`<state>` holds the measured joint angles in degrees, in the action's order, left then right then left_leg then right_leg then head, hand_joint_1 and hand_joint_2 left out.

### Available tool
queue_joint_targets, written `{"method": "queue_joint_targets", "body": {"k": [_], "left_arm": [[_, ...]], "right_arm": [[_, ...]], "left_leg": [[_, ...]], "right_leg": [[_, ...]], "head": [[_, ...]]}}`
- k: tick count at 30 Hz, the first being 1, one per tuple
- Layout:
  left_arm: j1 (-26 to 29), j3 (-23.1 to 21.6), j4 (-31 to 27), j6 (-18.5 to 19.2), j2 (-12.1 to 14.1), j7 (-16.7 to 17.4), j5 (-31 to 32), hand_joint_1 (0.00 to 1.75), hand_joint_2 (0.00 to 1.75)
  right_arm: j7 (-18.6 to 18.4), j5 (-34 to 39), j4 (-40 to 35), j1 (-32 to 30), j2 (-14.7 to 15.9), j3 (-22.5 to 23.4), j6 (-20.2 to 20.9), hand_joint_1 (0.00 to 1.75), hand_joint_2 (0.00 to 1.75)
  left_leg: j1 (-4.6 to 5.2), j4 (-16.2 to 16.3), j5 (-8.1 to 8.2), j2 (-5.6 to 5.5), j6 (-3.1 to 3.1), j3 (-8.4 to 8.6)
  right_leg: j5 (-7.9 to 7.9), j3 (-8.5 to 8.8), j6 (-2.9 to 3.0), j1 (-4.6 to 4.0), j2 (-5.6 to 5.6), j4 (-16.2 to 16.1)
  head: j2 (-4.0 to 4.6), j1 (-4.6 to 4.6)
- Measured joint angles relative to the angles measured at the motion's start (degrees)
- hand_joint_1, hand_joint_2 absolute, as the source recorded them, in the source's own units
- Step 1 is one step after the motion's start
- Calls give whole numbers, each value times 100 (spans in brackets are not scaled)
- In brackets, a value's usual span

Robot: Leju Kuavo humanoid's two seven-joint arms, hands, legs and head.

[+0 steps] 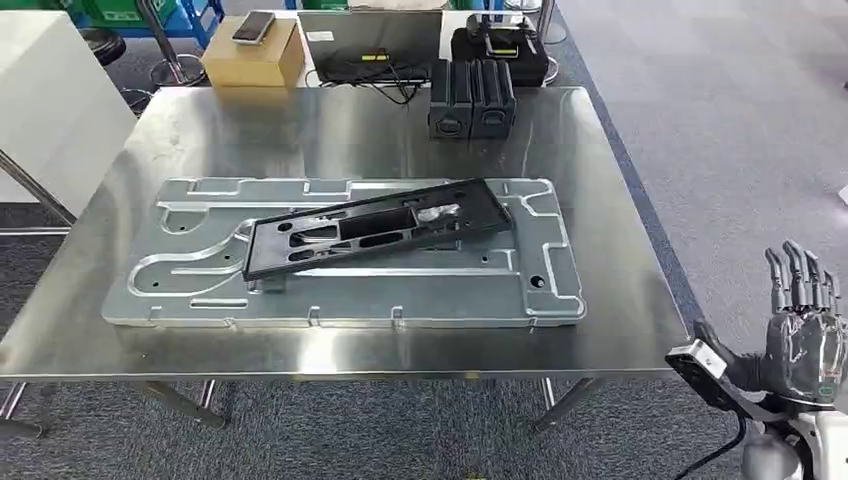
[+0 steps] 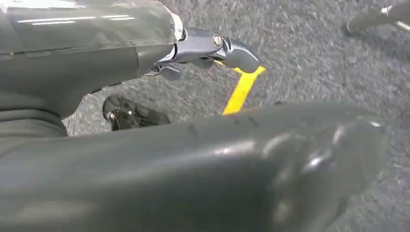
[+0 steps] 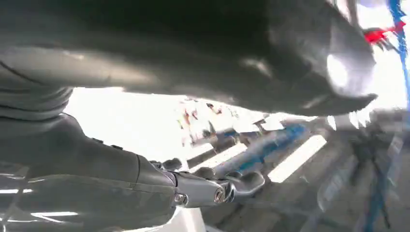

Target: Take the parts from the cabinet and place them on the table.

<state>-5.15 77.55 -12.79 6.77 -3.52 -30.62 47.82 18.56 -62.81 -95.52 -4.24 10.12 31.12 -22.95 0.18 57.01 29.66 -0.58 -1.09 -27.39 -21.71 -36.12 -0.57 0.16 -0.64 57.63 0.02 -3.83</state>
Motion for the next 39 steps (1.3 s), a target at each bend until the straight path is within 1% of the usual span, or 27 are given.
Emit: {"method": "queue_joint_targets", "body": {"k": [2, 3, 4, 6, 7, 8, 9, 11, 12, 13, 17, 18, 21, 22, 23, 24, 26, 27, 28, 29, 32, 33, 35, 36, 37, 38, 39], "left_arm": [[-4, 0, 0, 26, -9, 9, 9, 0, 0], [-12, 0, 0, 35, -15, 26, 15, 0, 0], [-20, 0, 0, 44, -20, 28, 15, 0, 0], [-16, 0, 0, 48, -20, 44, 15, 0, 0], [-15, 0, 0, 50, -22, 50, 13, 0, 0], [-10, 0, 0, 50, -22, 59, 11, 0, 0], [-8, 0, 0, 50, -22, 61, 9, 0, 0], [-5, 2, 0, 50, -35, 74, -9, 0, 0], [-7, 2, 0, 50, -46, 85, -26, 0, 0], [-8, 4, 0, 46, -50, 94, -35, 0, 0], [36, 96, 0, 26, -74, 66, -114, 0, 0], [58, 116, 0, 0, -76, 59, -142, 0, 0], [79, 151, 0, -24, -92, 52, -173, 0, 0], [77, 164, 0, -24, -92, 50, -179, 0, 0], [74, 179, 0, -24, -92, 44, -179, 0, 0], [72, 195, 0, -24, -92, 39, -179, 0, 0], [70, 216, 0, -24, -92, 31, -171, 0, 0], [56, 223, 0, -24, -92, 28, -157, 0, 0], [35, 223, 0, -33, -92, 28, -142, 0, 0], [17, 227, 0, -35, -92, 28, -136, 0, 0], [18, 236, 0, -46, -90, 35, -114, 0, 0], [6, 238, 2, -52, -94, 59, -103, 0, 0], [1, 238, 2, -61, -94, 115, -68, 0, 0], [7, 238, 2, -70, -92, 153, -30, 0, 0], [12, 238, 2, -79, -94, 208, 0, 0, 0], [11, 234, 4, -94, -94, 262, 43, 0, 0], [8, 227, 7, -105, -96, 317, 88, 0, 0]], "right_arm": [[-35, -114, 244, -44, 0, 169, 119, 0, 0], [-44, -201, 391, -60, -2, 269, 195, 0, 0], [-42, -265, 508, -74, -2, 348, 215, 0, 0], [44, -405, 861, -63, -22, 589, 212, 0, 0], [89, -535, 1101, -68, -52, 756, 217, 0, 0], [107, -659, 1348, -55, -74, 913, 241, 0, 0], [107, -777, 1595, -34, -96, 1072, 283, 0, 0], [147, -1026, 2102, 37, -111, 1387, 249, 0, 0], [124, -1201, 2422, 108, -111, 1579, 239, 0, 0], [41, -1422, 2862, 196, -100, 1833, 221, 0, 0], [-268, -1992, 4444, 243, -22, 2795, -39, 0, 0], [-495, -2112, 4864, 292, -15, 3004, 16, 0, 0], [-902, -2136, 5721, 322, 33, 3420, 114, 0, 0], [-977, -2120, 5973, 357, 42, 3569, 138, 0, 0], [-1128, -2075, 6171, 383, 42, 3693, 280, 0, 0], [-1293, -2022, 6347, 411, 42, 3800, 423, 0, 0], [-1769, -1831, 6760, 474, 9, 4098, 890, 0, 0], [-1926, -1749, 6922, 505, -40, 4222, 1116, 0, 0], [-2049, -1701, 7088, 527, -112, 4342, 1341, 0, 0], [-2105, -1683, 7236, 531, -171, 4440, 1452, 0, 0], [-2168, -1670, 7537, 602, -328, 4619, 1541, 0, 0], [-2227, -1670, 7606, 612, -356, 4675, 1650, 0, 0], [-2310, -1670, 7751, 637, -430, 4743, 1883, 0, 0], [-2319, -1670, 7802, 654, -457, 4765, 1999, 0, 0], [-2354, -1683, 7876, 680, -549, 4783, 2141, 0, 0], [-2397, -1714, 7930, 703, -600, 4785, 2266, 0, 0], [-2455, -1736, 8003, 730, -715, 4785, 2370, 0, 0]], "left_leg": [[-9, -84, -155, 10, -91, -66], [-9, -95, -238, 24, -123, -104], [-3, -94, -301, 26, -167, -201], [20, -90, -424, 33, -186, -368], [27, -78, -485, 31, -185, -463], [29, -61, -542, 28, -179, -562], [28, -38, -594, 26, -172, -662], [21, 25, -678, 24, -137, -835], [19, 75, -715, 26, -106, -890], [36, 112, -738, 24, -70, -938], [12, 65, -896, -10, 59, -917], [6, 176, -693, 11, 63, -974], [-6, 1228, 362, 14, 106, -1243], [-14, 1653, 526, 16, 128, -1303], [-20, 1864, 469, 16, 140, -1269], [-23, 1841, 282, 17, 139, -1138], [-23, 1191, -122, 19, 113, -562], [-22, 610, -98, 20, 89, -120], [11, -32, 137, 16, 63, 376], [18, -287, 215, 16, 16, 472], [69, -314, 50, 22, -109, 369], [38, -358, -54, 78, -143, 323], [35, -358, -217, 73, -219, 123], [36, -357, -289, 77, -215, 29], [36, -347, -366, 87, -204, -79], [36, -326, -440, 97, -190, -178], [31, -299, -516, 102, -173, -294]], "right_leg": [[35, -38, -81, 20, 21, -7], [-181, -115, -104, 42, 41, 84], [-564, -222, -112, 44, 45, 363], [-1194, -424, -137, 56, 47, 1205], [-1305, -471, -146, 58, 49, 1564], [-1231, -424, -150, 59, 50, 1708], [-1048, -255, -151, 59, 49, 1590], [-723, 368, -145, 61, 48, 806], [-774, 790, -129, 58, 48, 255], [-978, 1039, -84, 4, 49, -217], [-805, 965, 86, -20, 52, -192], [-728, 901, 139, -2, 21, -209], [-537, 658, 207, -20, 26, -200], [-460, 554, 210, -32, 25, -188], [-388, 447, 205, -40, 24, -174], [-321, 343, 197, -42, 25, -159], [-186, 130, 174, -44, 25, -125], [-118, 56, 160, -47, 25, -103], [-80, 18, 134, -73, 29, -81], [-14, 13, 104, -64, 6, -80], [172, 6, -8, -24, 19, -146], [66, -35, -18, 21, 50, -75], [-763, -211, -49, 27, 59, 495], [-1106, -286, -69, 38, 59, 902], [-1314, -340, -89, 45, 59, 1327], [-1285, -350, -101, 52, 59, 1628], [-1065, -281, -112, 69, 58, 1750]], "head": [[0, 0], [0, 0], [0, 2], [0, 0], [0, 0], [0, 0], [0, 0], [0, 0], [0, 0], [0, 0], [0, -7], [0, -7], [0, -6], [0, -7], [0, -7], [0, -7], [0, -7], [0, -7], [0, -7], [0, -7], [0, -4], [0, -4], [0, -6], [0, -2], [0, -7], [0, -4], [0, -4]]}}
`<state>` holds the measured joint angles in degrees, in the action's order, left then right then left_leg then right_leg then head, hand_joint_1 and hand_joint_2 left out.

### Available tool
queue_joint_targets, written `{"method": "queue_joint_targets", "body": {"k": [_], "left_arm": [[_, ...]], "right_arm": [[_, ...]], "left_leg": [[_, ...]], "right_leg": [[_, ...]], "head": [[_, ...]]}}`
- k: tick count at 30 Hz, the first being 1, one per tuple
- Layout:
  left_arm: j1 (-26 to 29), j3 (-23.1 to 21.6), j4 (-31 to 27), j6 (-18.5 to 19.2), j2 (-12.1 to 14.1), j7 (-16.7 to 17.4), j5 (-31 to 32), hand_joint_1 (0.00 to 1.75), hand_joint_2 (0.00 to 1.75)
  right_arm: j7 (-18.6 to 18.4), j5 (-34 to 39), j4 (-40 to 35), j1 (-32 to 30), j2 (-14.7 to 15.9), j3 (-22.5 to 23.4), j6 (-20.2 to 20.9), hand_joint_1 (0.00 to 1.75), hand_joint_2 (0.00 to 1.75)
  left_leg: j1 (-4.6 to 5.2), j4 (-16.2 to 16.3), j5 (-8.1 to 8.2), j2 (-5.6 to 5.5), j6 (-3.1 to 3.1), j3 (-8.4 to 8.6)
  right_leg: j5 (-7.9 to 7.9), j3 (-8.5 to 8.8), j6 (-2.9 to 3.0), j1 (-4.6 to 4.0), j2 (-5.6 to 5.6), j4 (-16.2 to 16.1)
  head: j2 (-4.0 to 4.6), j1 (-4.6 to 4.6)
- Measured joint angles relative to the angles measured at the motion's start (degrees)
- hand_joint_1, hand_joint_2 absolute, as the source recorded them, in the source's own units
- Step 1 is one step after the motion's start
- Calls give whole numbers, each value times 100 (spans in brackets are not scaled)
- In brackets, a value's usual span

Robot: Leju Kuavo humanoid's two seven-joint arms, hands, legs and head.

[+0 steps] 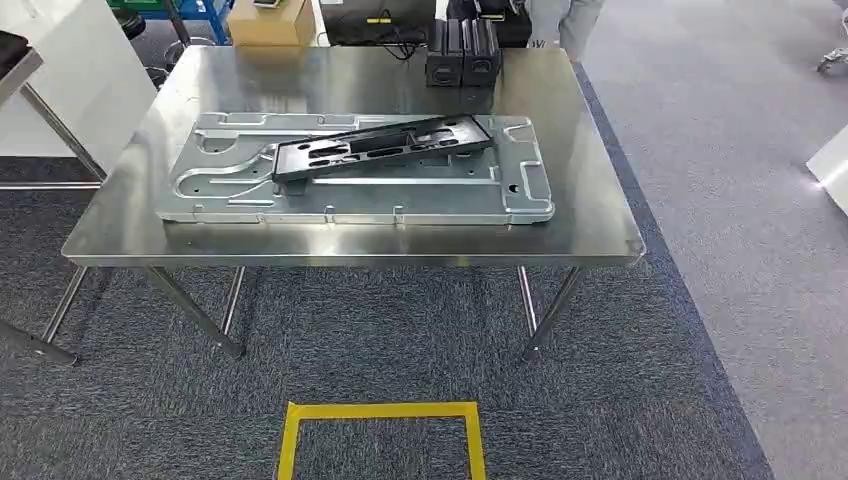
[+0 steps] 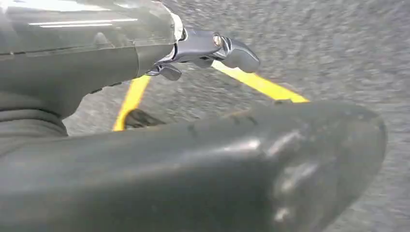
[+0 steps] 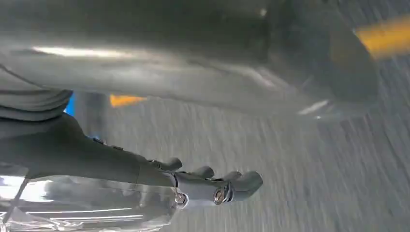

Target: Take the parts from the cabinet and place them on the table.

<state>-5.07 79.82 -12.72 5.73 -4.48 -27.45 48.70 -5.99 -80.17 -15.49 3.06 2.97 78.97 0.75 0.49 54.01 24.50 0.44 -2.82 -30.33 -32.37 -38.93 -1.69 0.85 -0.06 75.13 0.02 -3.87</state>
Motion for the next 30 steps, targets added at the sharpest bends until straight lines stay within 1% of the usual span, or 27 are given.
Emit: {"method": "queue_joint_targets", "body": {"k": [1, 2, 3, 4, 5, 6, 8, 9, 10, 11, 12, 13, 14, 15, 16, 17, 18, 19, 20, 21, 23, 24, 25, 26, 28, 29, 30], "left_arm": [[-2, -7, 2, -11, -13, 79, 55, 0, 0], [-2, -15, 13, -20, -31, 195, 114, 0, 0], [-1, -39, 26, -24, -50, 322, 190, 0, 0], [0, -77, 28, -24, -66, 398, 247, 0, 0], [7, -125, 33, -24, -90, 439, 286, 0, 0], [3, -153, 37, -28, -105, 467, 306, 0, 0], [6, -164, 39, -31, -129, 525, 337, 0, 0], [9, -197, 42, -31, -133, 656, 401, 0, 0], [19, -238, 46, -31, -144, 769, 448, 0, 0], [27, -289, 50, -35, -164, 918, 518, 0, 0], [30, -319, 55, -46, -175, 1060, 581, 0, 0], [32, -359, 61, -61, -192, 1248, 662, 0, 0], [40, -418, 66, -76, -206, 1412, 732, 0, 0], [51, -461, 72, -94, -221, 1544, 797, 0, 0], [60, -507, 77, -109, -230, 1658, 854, 0, 0], [67, -558, 79, -111, -240, 1718, 883, 0, 0], [65, -590, 79, -118, -247, 1764, 909, 0, 0], [58, -621, 79, -120, -254, 1796, 935, 0, 0], [50, -656, 79, -120, -254, 1807, 957, 0, 0], [54, -697, 79, -116, -254, 1816, 970, 0, 0], [67, -721, 79, -112, -256, 1816, 997, 0, 0], [84, -726, 79, -105, -260, 1816, 1007, 0, 0], [73, -734, 81, -103, -267, 1814, 1010, 0, 0], [68, -752, 81, -100, -267, 1801, 1010, 0, 0], [66, -765, 81, -101, -267, 1801, 1010, 0, 0], [66, -767, 81, -100, -267, 1801, 1010, 0, 0], [67, -774, 81, -98, -267, 1799, 1010, 0, 0]], "right_arm": [[-79, -15, 50, 28, -68, 0, 83, 0, 0], [-174, -39, 98, 51, -148, 0, 143, 0, 0], [-266, -80, 142, 77, -251, 0, 177, 0, 0], [-323, -107, 157, 106, -299, -2, 177, 0, 0], [-352, -122, 172, 133, -343, -4, 172, 0, 0], [-378, -129, 207, 148, -417, -4, 174, 0, 0], [-411, -140, 231, 161, -469, -4, 183, 0, 0], [-426, -144, 248, 165, -508, -4, 226, 0, 0], [-430, -146, 253, 181, -524, -4, 258, 0, 0], [-450, -144, 258, 185, -537, -4, 275, 0, 0], [-454, -140, 258, 185, -557, -4, 275, 0, 0], [-459, -138, 262, 181, -574, -7, 264, 0, 0], [-459, -138, 266, 180, -581, -9, 255, 0, 0], [-456, -138, 273, 180, -592, -11, 255, 0, 0], [-437, -123, 277, 180, -596, -13, 255, 0, 0], [-417, -107, 279, 177, -609, -13, 255, 0, 0], [-404, -89, 282, 178, -616, -13, 253, 0, 0], [-400, -85, 282, 182, -631, -13, 238, 0, 0], [-395, -72, 288, 175, -655, -13, 222, 0, 0], [-389, -61, 288, 162, -666, -13, 194, 0, 0], [-365, -50, 297, 164, -699, -13, 168, 0, 0], [-349, -41, 299, 155, -703, -13, 161, 0, 0], [-336, -30, 299, 156, -705, -13, 155, 0, 0], [-330, -26, 301, 156, -714, -13, 155, 0, 0], [-330, -17, 314, 155, -727, -13, 159, 0, 0], [-330, -15, 317, 154, -732, -13, 157, 0, 0], [-330, -13, 317, 154, -732, -13, 157, 0, 0]], "left_leg": [[-2, 46, -65, 3, 23, -139], [-14, 105, -117, 2, 47, -275], [-14, 172, -163, -1, 76, -383], [3, 243, -187, -6, 107, -462], [6, 311, -218, -3, 143, -515], [-1, 316, -282, 2, 186, -542], [-24, 297, -390, 1, 258, -566], [-37, 335, -338, -15, 292, -612], [-52, 483, -68, -20, 311, -682], [-73, 842, 323, -22, 329, -788], [-77, 1282, 649, -21, 348, -898], [-83, 1749, 888, -21, 366, -994], [-89, 2095, 948, -21, 377, -1033], [-93, 2196, 833, -21, 378, -968], [-98, 2046, 620, -21, 372, -788], [-102, 1700, 429, -21, 358, -523], [-103, 1216, 327, -22, 336, -173], [-102, 673, 413, -25, 308, 237], [-61, 193, 559, -31, 283, 503], [-50, 107, 606, -38, 250, 526], [-12, 124, 533, -36, 184, 453], [-67, 37, 451, -13, 123, 397], [-54, 43, 384, 16, 77, 383], [-54, 50, 334, 19, 9, 304], [-26, 77, 223, 18, -6, 142], [-18, 97, 175, 20, -3, 50], [-15, 130, 123, 21, 7, -48]], "right_leg": [[295, 176, -6, 11, -2, -106], [498, 470, -10, 25, 1, -438], [494, 881, -11, 41, 2, -968], [275, 1338, -1, 37, 13, -1548], [48, 1610, 37, -4, 24, -2072], [10, 1576, 78, -13, 21, -2100], [84, 1508, 153, -51, 13, -2060], [174, 1450, 229, 7, -29, -2095], [235, 1388, 277, -14, -39, -2092], [295, 1315, 326, -25, -55, -2089], [357, 1240, 325, -39, -59, -2081], [418, 1158, 325, -55, -67, -2069], [471, 1060, 325, -69, -80, -2039], [520, 954, 319, -77, -88, -1998], [565, 842, 311, -82, -90, -1956], [612, 742, 300, -84, -88, -1925], [659, 660, 285, -85, -83, -1894], [693, 608, 258, -86, -80, -1862], [727, 563, 222, -110, -84, -1832], [791, 537, 190, -104, -96, -1838], [888, 501, 137, -73, -97, -1856], [888, 467, 97, -93, -88, -1842], [678, 420, 78, -60, -45, -1733], [332, 327, 72, -56, -31, -1433], [-295, 85, 44, -42, -21, -541], [-406, 16, 34, -41, -22, -197], [-321, 38, 31, -42, -21, -40]], "head": [[0, 0], [0, -2], [0, -2], [0, 0], [0, -9], [0, -2], [0, -4], [0, -2], [0, -2], [0, -4], [0, -2], [0, -4], [0, -4], [0, -4], [0, -2], [0, -4], [0, -4], [0, -4], [0, -4], [0, -2], [0, -4], [0, -2], [0, -2], [0, -2], [0, -2], [0, -4], [0, -2]]}}
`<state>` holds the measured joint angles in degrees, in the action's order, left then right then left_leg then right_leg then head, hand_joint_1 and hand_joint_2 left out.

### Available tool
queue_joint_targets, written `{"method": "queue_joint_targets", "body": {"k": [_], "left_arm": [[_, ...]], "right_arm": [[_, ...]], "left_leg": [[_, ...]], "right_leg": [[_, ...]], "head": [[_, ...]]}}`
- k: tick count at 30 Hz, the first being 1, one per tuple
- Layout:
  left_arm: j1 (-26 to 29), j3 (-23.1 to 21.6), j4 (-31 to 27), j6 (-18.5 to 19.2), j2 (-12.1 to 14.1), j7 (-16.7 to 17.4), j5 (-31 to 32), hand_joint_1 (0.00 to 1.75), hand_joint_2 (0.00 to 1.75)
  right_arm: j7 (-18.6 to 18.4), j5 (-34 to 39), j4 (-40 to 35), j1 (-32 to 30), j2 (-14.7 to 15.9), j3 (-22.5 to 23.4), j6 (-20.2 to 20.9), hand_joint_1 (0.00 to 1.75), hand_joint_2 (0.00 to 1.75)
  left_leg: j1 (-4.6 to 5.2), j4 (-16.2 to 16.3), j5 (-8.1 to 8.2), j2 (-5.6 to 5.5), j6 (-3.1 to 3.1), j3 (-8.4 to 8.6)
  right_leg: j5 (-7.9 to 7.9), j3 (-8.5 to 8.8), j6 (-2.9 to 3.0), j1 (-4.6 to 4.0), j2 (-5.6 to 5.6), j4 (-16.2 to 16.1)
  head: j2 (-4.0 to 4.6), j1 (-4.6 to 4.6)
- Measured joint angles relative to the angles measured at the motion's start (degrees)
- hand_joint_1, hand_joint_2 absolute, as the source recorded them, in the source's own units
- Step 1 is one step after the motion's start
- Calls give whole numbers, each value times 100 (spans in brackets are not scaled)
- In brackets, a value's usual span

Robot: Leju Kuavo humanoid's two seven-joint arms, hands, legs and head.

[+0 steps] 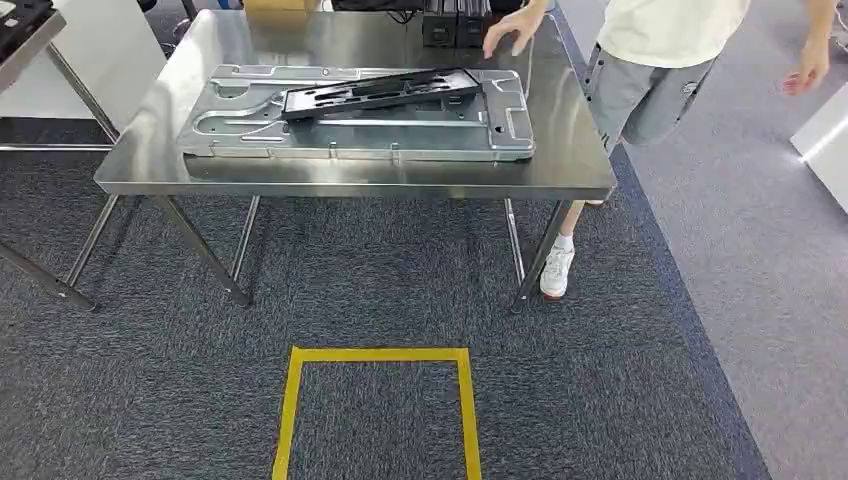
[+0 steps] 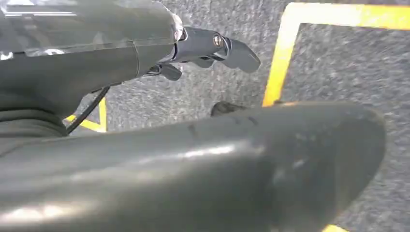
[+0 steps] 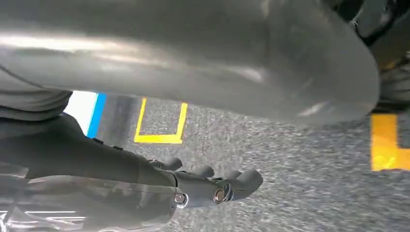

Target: Take the parts from the cabinet and place them on the table.

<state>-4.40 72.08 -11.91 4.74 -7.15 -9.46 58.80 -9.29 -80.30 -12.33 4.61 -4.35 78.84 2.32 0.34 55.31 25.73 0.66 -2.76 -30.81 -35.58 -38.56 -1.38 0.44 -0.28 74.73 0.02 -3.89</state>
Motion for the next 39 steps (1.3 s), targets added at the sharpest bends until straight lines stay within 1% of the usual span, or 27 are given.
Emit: {"method": "queue_joint_targets", "body": {"k": [1, 3, 4, 5, 6, 9, 10, 11, 13, 14, 15, 16, 18, 19, 20, 21, 24, 25, 28, 29, 30, 31, 33, 34, 36, 37, 39], "left_arm": [[-1, -11, 0, 0, 0, 0, 0, 0, 0], [0, -42, 0, 7, -4, -9, -2, 0, 0], [-2, -46, 0, 9, -7, -15, -5, 0, 0], [0, -50, 0, 13, -7, -22, -7, 0, 0], [3, -52, 0, 20, -9, -33, -18, 0, 0], [8, -52, 0, 37, -11, -92, -66, 0, 0], [4, -52, 0, 40, -9, -109, -81, 0, 0], [2, -52, 0, 42, -11, -123, -92, 0, 0], [10, -52, 2, 42, -11, -123, -96, 0, 0], [9, -52, 2, 35, -11, -123, -101, 0, 0], [11, -52, 2, 31, -15, -120, -112, 0, 0], [13, -50, 2, 26, -24, -116, -127, 0, 0], [8, -50, 2, 22, -35, -112, -173, 0, 0], [0, -50, 2, 13, -44, -112, -186, 0, 0], [-15, -50, 2, 4, -53, -112, -193, 0, 0], [-21, -48, 2, -6, -57, -116, -195, 0, 0], [2, -39, 4, -13, -70, -123, -184, 0, 0], [9, -39, 9, -13, -74, -123, -179, 0, 0], [8, -37, 9, -28, -72, -138, -173, 0, 0], [13, -37, 9, -28, -72, -140, -171, 0, 0], [13, -37, 9, -28, -72, -140, -164, 0, 0], [13, -37, 9, -28, -72, -140, -164, 0, 0], [11, -37, 9, -35, -72, -177, -162, 0, 0], [9, -37, 9, -44, -72, -201, -160, 0, 0], [10, -37, 9, -46, -72, -221, -158, 0, 0], [10, -37, 9, -46, -70, -238, -149, 0, 0], [6, -39, 9, -46, -50, -252, -118, 0, 0]], "right_arm": [[0, 0, 0, 1, 0, 0, -2, 0, 0], [0, 0, 0, 5, 0, -2, -9, 0, 0], [0, 2, 0, 14, 0, -2, -18, 0, 0], [0, 4, 0, 28, 0, -4, -26, 0, 0], [0, 4, 0, 28, 0, -7, -28, 0, 0], [9, 4, 7, 16, -9, -9, -55, 0, 0], [26, 4, 11, 25, -17, -11, -57, 0, 0], [28, 2, 11, 33, -17, -22, -66, 0, 0], [35, 0, 11, 19, -13, -35, -79, 0, 0], [44, -2, 11, 15, -9, -42, -74, 0, 0], [61, -4, 11, 13, -2, -44, -57, 0, 0], [103, -2, 11, 7, 11, -46, -9, 0, 0], [168, 31, 11, 2, 35, -46, 116, 0, 0], [203, 46, 11, 4, 53, -46, 151, 0, 0], [238, 57, 11, 7, 63, -46, 164, 0, 0], [251, 70, 11, -10, 68, -46, 179, 0, 0], [269, 149, 11, -41, 79, -42, 192, 0, 0], [269, 164, 11, -51, 92, -35, 190, 0, 0], [273, 208, 11, -73, 103, -26, 188, 0, 0], [280, 219, 11, -74, 103, -24, 188, 0, 0], [282, 225, 11, -74, 103, -24, 188, 0, 0], [286, 225, 11, -74, 103, -22, 188, 0, 0], [293, 236, 11, -71, 109, -22, 190, 0, 0], [293, 240, 11, -63, 109, -22, 192, 0, 0], [293, 245, 11, -41, 111, -20, 192, 0, 0], [291, 251, 11, -38, 111, -18, 203, 0, 0], [293, 262, 15, -31, 98, -13, 219, 0, 0]], "left_leg": [[0, 34, -45, 0, 8, -95], [-3, 121, -127, -5, 35, -286], [-3, 167, -161, -11, 56, -353], [26, 209, -184, -13, 89, -415], [18, 209, -239, -7, 125, -425], [23, 189, -390, -14, 220, -460], [-8, 264, -226, -30, 240, -518], [-13, 497, 126, -31, 275, -605], [-55, 1305, 786, -30, 322, -785], [-69, 1769, 975, -29, 345, -863], [-82, 2002, 934, -29, 355, -856], [-98, 2013, 726, -29, 360, -743], [-111, 1408, 298, -30, 343, -222], [-111, 866, 299, -30, 318, 188], [-85, 339, 496, -34, 294, 588], [-64, -128, 642, -41, 258, 815], [-3, -90, 501, -37, 144, 659], [-40, -109, 412, 6, 91, 607], [-12, -99, 184, 12, -21, 320], [1, -91, 100, 12, -21, 211], [7, -73, 24, 13, -11, 102], [7, -44, -47, 14, 0, -12], [4, 35, -191, 16, 24, -290], [1, 80, -255, 10, 43, -407], [26, 190, -337, -4, 109, -530], [23, 192, -411, 10, 142, -562], [-6, 151, -564, 13, 215, -587]], "right_leg": [[204, 127, 2, -2, 0, -82], [632, 699, 29, -1, 1, -840], [638, 1082, 58, -2, 7, -1382], [461, 1363, 86, -41, 17, -1888], [403, 1418, 99, -39, 20, -2006], [544, 1285, 195, -33, 14, -2003], [617, 1239, 238, -14, -36, -2015], [684, 1154, 299, -13, -31, -2013], [800, 1004, 311, -36, -45, -1987], [872, 891, 308, -50, -59, -1963], [931, 787, 304, -58, -64, -1935], [991, 673, 295, -66, -69, -1902], [1103, 457, 268, -75, -66, -1835], [1158, 374, 247, -73, -60, -1797], [1189, 331, 218, -87, -53, -1770], [1248, 299, 176, -89, -64, -1743], [1433, 264, 69, -35, -72, -1775], [1339, 226, 40, -5, -39, -1729], [222, -38, -26, 12, 2, -771], [0, -115, -44, 16, 4, -331], [-8, -135, -52, 17, 4, -28], [160, -74, -54, 17, 4, 88], [675, 371, -35, 18, 4, -309], [725, 768, -14, 17, 4, -800], [337, 1667, 50, -22, 12, -2070], [262, 1673, 80, -33, 16, -2126], [367, 1567, 163, -69, 15, -2061]], "head": [[0, 0], [0, 0], [0, -2], [0, 0], [0, -2], [0, 0], [0, -4], [0, -2], [0, -2], [0, -2], [0, -2], [0, -2], [0, -2], [0, -4], [0, -4], [0, -2], [0, -2], [0, -2], [0, -2], [0, -2], [0, -2], [0, -2], [0, -2], [0, -2], [0, -4], [0, -4], [0, -2]]}}
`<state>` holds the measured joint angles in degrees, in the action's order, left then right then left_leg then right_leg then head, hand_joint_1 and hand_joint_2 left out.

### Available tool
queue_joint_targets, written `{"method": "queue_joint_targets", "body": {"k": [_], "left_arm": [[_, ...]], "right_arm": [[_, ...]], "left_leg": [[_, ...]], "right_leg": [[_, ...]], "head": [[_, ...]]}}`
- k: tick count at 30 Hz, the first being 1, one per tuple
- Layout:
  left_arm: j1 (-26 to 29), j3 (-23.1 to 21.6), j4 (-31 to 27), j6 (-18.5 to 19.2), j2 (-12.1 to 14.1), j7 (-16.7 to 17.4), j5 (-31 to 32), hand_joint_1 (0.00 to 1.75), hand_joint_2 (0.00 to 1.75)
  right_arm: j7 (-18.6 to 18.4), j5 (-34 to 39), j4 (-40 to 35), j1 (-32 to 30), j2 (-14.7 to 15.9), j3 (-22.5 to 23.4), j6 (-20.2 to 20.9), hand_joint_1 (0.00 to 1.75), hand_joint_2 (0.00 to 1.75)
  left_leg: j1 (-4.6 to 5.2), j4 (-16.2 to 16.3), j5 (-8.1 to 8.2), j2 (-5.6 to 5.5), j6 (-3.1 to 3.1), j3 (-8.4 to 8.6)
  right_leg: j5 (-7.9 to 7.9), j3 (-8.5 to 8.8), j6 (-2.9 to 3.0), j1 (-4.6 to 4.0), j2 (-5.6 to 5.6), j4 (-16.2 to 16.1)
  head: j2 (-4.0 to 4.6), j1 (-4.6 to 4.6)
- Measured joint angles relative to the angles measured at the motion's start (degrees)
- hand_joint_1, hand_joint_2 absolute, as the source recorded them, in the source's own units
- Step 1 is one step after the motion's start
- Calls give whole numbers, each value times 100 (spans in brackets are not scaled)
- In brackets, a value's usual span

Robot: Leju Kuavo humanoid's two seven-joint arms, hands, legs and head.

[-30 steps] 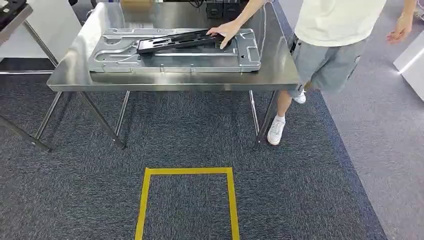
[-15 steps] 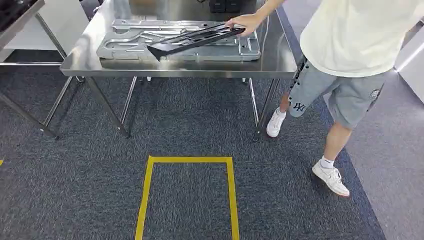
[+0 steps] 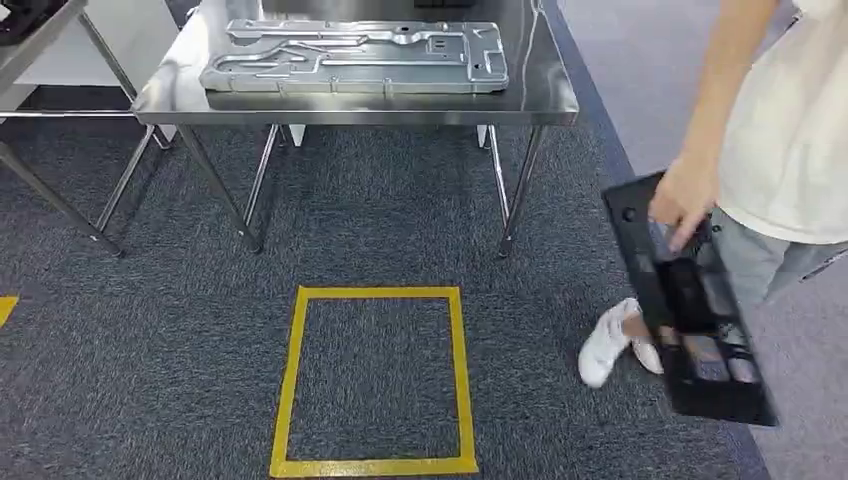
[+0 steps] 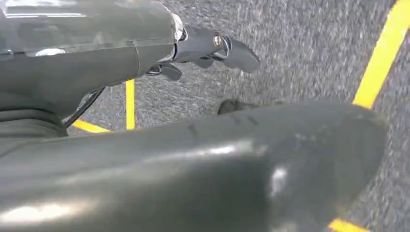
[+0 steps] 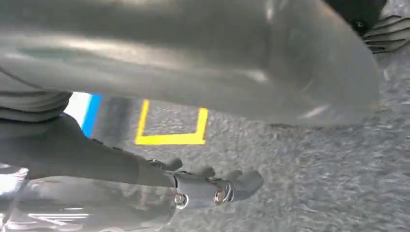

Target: Take the parts from the cabinet and place them on the table.

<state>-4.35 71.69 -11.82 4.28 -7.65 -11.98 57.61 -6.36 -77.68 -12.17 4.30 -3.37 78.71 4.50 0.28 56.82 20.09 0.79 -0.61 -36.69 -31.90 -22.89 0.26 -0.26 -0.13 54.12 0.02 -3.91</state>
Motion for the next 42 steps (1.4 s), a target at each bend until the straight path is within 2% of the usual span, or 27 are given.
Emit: {"method": "queue_joint_targets", "body": {"k": [1, 2, 3, 5, 6, 7, 8, 9, 10, 11, 12, 13, 16, 17, 19, 21, 23, 26, 27, 30, 32, 33, 36, 37, 39, 41, 42], "left_arm": [[3, 0, 0, 0, 15, -9, 7, 0, 0], [1, 0, 0, 0, 39, -17, 11, 0, 0], [6, 0, 0, 0, 44, -24, 17, 0, 0], [8, 0, 0, 0, 68, -48, 43, 0, 0], [4, 0, 0, -2, 70, -57, 55, 0, 0], [2, 0, 0, -7, 79, -61, 61, 0, 0], [2, -2, 0, -22, 83, -70, 66, 0, 0], [2, -2, 0, -28, 94, -74, 74, 0, 0], [-2, -2, 0, -35, 98, -74, 81, 0, 0], [-18, -2, -2, -59, 107, -74, 103, 0, 0], [-28, -7, -2, -81, 114, -72, 122, 0, 0], [-48, -11, -2, -94, 131, -68, 131, 0, 0], [-46, -13, -2, -118, 131, -55, 160, 0, 0], [-48, -13, -2, -120, 133, -52, 162, 0, 0], [-49, -13, -4, -127, 144, -55, 162, 0, 0], [-38, -13, -4, -127, 155, -55, 162, 0, 0], [-21, -13, -2, -133, 160, -55, 160, 0, 0], [-25, -13, -2, -155, 159, -68, 153, 0, 0], [-24, -15, -2, -157, 160, -83, 153, 0, 0], [-43, -17, -4, -162, 168, -113, 173, 0, 0], [-47, -20, -4, -164, 199, -127, 173, 0, 0], [-51, -22, -4, -168, 205, -142, 173, 0, 0], [-49, -22, -2, -168, 208, -157, 170, 0, 0], [-44, -22, -2, -168, 210, -160, 170, 0, 0], [-41, -22, -4, -170, 225, -162, 164, 0, 0], [-51, -22, -4, -168, 247, -164, 160, 0, 0], [-58, -22, -4, -168, 251, -166, 157, 0, 0]], "right_arm": [[-7, 4, 4, -3, -13, 4, 0, 0, 0], [-7, 4, 9, 18, -35, 9, 9, 0, 0], [-7, 7, 9, 26, -35, 11, 13, 0, 0], [2, 7, 11, 27, -39, 13, 20, 0, 0], [4, 11, 13, 26, -39, 15, 22, 0, 0], [4, 15, 13, 30, -44, 15, 22, 0, 0], [4, 22, 13, 35, -61, 15, 22, 0, 0], [4, 22, 15, 41, -74, 17, 22, 0, 0], [4, 26, 15, 47, -87, 20, 22, 0, 0], [4, 39, 15, 76, -101, 20, 20, 0, 0], [4, 48, 15, 67, -136, 22, 17, 0, 0], [4, 61, 17, 43, -153, 26, 15, 0, 0], [4, 66, 17, 62, -179, 26, 13, 0, 0], [4, 66, 17, 66, -181, 26, 13, 0, 0], [4, 66, 20, 55, -197, 26, 13, 0, 0], [4, 66, 28, 42, -203, 26, 13, 0, 0], [4, 66, 31, 41, -205, 26, 13, 0, 0], [35, 63, 31, 48, -205, 26, 17, 0, 0], [44, 63, 31, 50, -205, 26, 20, 0, 0], [52, 61, 33, 49, -216, 26, 24, 0, 0], [57, 61, 37, 57, -232, 26, 37, 0, 0], [63, 61, 37, 58, -232, 26, 54, 0, 0], [90, 61, 37, 65, -232, 26, 98, 0, 0], [94, 61, 37, 65, -232, 26, 109, 0, 0], [109, 59, 39, 68, -245, 26, 111, 0, 0], [111, 61, 44, 77, -262, 26, 114, 0, 0], [114, 59, 44, 77, -269, 26, 114, 0, 0]], "left_leg": [[3, 24, 23, -18, 33, -38], [-20, 132, 265, -34, 57, -102], [-36, 458, 713, -35, 81, -193], [-52, 1297, 1364, -35, 124, -346], [-60, 1660, 1422, -35, 137, -379], [-70, 1889, 1248, -35, 145, -353], [-78, 1937, 885, -35, 145, -261], [-81, 1779, 564, -35, 133, -74], [-81, 1391, 475, -35, 108, 254], [-80, 825, 682, -35, 70, 692], [-46, 46, 983, -34, 42, 1338], [-43, -372, 1225, -32, 22, 1501], [-29, -349, 1113, -26, -75, 1404], [-42, -355, 1051, 3, -114, 1368], [-26, -344, 960, 8, -175, 1239], [-3, -322, 885, 5, -178, 1118], [5, -270, 846, 1, -160, 1016], [4, -159, 848, -1, -135, 960], [34, -126, 858, 0, -104, 898], [19, -98, 831, -2, -19, 861], [12, -22, 903, -21, 44, 838], [12, 183, 1057, -32, 78, 743], [-39, 1610, 1710, -34, 154, 69], [-50, 1863, 1728, -35, 168, -58], [-62, 1474, 1382, -34, 169, 105], [-75, 354, 832, -32, 144, 632], [-66, 22, 849, -34, 111, 775]], "right_leg": [[95, -58, 60, 70, -27, -40], [166, -133, 110, 45, -61, -33], [248, -232, 156, 41, -70, -31], [398, -428, 158, 16, -74, -27], [476, -539, 156, 7, -83, -14], [541, -654, 150, 1, -85, -1], [614, -784, 141, -5, -91, 23], [683, -912, 128, -10, -91, 59], [746, -1033, 112, -11, -87, 107], [787, -1092, 93, -8, -83, 160], [804, -1127, 65, -39, -71, 228], [827, -1147, 33, -46, -93, 261], [962, -1189, -81, -17, -100, 263], [858, -1242, -103, 23, -57, 355], [254, -1544, -144, 50, -30, 1117], [-159, -1851, -173, 64, -18, 1997], [-89, -1714, -176, 65, -17, 1992], [456, -740, -112, 64, -16, 491], [352, -643, -70, 42, -10, 278], [400, -716, 5, 2, -12, 292], [459, -702, 90, 62, -32, 215], [466, -714, 120, 63, -32, 212], [482, -758, 155, 43, -39, 222], [483, -764, 153, 41, -39, 234], [480, -760, 150, 45, -37, 252], [467, -752, 127, 47, -31, 283], [458, -763, 92, 23, -30, 302]], "head": [[0, 2], [0, 0], [0, -2], [0, 0], [0, 0], [0, 0], [0, 0], [0, 0], [0, -2], [0, -2], [0, 0], [0, 0], [0, 0], [0, 0], [0, 0], [0, 0], [0, 0], [0, 0], [0, 0], [0, 0], [0, 0], [0, 0], [0, 0], [0, 0], [0, 0], [0, 0], [0, 0]]}}
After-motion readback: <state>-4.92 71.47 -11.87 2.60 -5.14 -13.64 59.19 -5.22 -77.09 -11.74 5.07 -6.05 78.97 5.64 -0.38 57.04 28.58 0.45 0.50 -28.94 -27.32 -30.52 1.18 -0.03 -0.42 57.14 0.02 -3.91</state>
